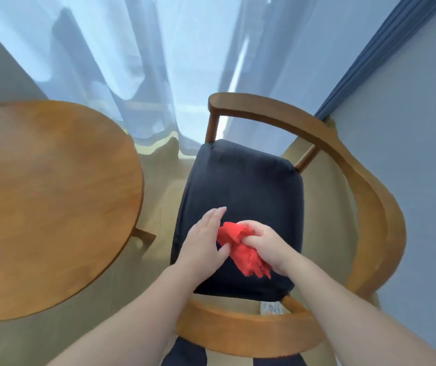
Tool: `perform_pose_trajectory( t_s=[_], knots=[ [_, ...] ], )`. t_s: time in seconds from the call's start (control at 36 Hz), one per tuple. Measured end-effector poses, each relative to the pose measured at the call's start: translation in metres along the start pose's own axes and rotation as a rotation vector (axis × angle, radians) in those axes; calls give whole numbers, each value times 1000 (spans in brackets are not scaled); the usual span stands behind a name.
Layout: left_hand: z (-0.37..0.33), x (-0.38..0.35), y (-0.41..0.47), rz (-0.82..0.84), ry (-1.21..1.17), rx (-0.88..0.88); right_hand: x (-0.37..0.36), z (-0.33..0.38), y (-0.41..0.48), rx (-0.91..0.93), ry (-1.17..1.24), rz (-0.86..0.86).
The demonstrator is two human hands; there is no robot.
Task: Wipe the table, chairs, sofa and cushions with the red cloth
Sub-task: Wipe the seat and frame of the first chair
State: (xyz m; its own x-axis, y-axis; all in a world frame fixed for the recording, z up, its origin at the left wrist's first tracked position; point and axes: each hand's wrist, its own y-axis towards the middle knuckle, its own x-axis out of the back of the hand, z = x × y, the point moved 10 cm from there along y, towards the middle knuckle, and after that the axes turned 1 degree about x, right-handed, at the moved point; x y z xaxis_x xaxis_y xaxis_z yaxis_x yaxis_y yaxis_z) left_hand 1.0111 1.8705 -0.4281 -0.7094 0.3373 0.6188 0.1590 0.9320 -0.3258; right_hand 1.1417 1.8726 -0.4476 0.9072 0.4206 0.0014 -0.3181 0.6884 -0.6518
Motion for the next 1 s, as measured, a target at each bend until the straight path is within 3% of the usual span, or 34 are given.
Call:
perform_pose_trajectory(
  t_s=[0.08, 0.25, 0.33, 0.42, 0.56, 0.64, 0.86, 1.0],
  knots=[
    [-32, 1, 18, 115, 34, -190, 18, 9, -8, -6, 11, -66],
    [-56, -5, 46, 290, 51, -232, 37, 25, -15, 28, 38, 27],
    [-64, 1, 64, 292, 106, -251, 45, 40, -11, 59, -121, 1],
    [-73, 10, 83, 248, 139, -261, 62, 54, -1, 117, -224, -148],
    [-93, 19, 121, 227, 233, -308, 89, 62, 15, 181, -157, -304],
    [-98, 27, 147, 209, 331, -352, 112, 61, 26, 208, -151, -490],
    [-47, 117, 260, -14, 542, -250, 147, 60, 65, 264, 21, -921],
    [-46, 121, 340, 36, 666, -357, 181, 50, 87, 259, 207, -1271]
  ],
)
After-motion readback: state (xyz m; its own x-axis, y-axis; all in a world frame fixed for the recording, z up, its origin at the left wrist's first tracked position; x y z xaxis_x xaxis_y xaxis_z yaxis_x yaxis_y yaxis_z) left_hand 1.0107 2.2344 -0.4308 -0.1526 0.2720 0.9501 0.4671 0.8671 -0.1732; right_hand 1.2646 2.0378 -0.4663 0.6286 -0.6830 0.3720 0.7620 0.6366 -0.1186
